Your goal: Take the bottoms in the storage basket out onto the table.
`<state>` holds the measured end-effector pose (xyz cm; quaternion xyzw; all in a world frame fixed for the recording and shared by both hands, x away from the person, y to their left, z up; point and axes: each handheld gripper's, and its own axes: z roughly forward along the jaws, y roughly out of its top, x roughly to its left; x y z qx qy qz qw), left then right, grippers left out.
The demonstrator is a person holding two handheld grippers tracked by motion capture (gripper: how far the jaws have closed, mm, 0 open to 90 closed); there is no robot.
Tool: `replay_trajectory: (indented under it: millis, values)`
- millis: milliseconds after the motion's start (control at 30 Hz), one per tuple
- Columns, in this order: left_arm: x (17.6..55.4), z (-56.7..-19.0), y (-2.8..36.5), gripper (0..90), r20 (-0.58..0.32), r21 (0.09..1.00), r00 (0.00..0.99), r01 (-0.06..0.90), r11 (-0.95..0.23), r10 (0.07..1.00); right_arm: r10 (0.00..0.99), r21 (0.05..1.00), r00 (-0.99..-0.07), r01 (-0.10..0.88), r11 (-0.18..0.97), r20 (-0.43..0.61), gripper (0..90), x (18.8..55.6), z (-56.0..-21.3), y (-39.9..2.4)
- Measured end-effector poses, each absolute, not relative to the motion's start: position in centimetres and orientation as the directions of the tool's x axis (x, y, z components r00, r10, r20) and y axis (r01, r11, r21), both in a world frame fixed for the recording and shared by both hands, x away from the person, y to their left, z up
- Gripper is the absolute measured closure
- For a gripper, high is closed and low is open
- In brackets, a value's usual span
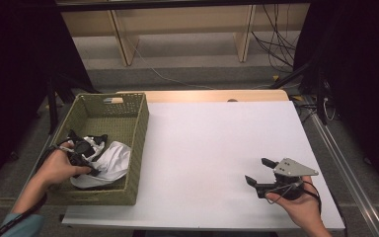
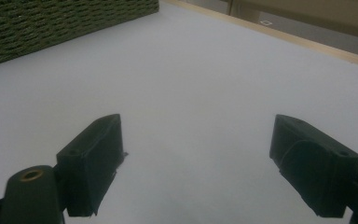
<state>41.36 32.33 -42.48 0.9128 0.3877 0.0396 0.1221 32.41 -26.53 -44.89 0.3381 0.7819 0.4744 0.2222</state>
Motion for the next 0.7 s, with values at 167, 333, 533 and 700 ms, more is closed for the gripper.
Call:
replay_trajectory:
  millis: [167, 333, 533, 700]
  values:
    - [41.2, -41.9, 32.8, 79.8, -0.038, 0.323, 0.681, 0.701, -0.636, 0.731, 0.741, 0.891, -0.671, 0.321, 0.321, -0.026, 18.2, 32.5, -44.9, -26.6]
    - [40.8, -41.3, 33.0, 79.9, -0.057, 0.379, 0.657, 0.711, -0.592, 0.752, 0.741, 0.891, -0.671, 0.322, 0.321, -0.025, 18.2, 32.5, -44.9, -26.6]
    - [40.7, -40.6, 33.3, 80.0, -0.1, 0.427, 0.631, 0.725, -0.54, 0.769, 0.741, 0.892, -0.671, 0.32, 0.319, -0.024, 18.2, 32.5, -44.9, -26.5]
    - [40.7, -40.0, 33.6, 80.2, -0.147, 0.47, 0.606, 0.738, -0.484, 0.782, 0.741, 0.892, -0.671, 0.322, 0.318, -0.022, 18.2, 32.5, -44.9, -26.5]
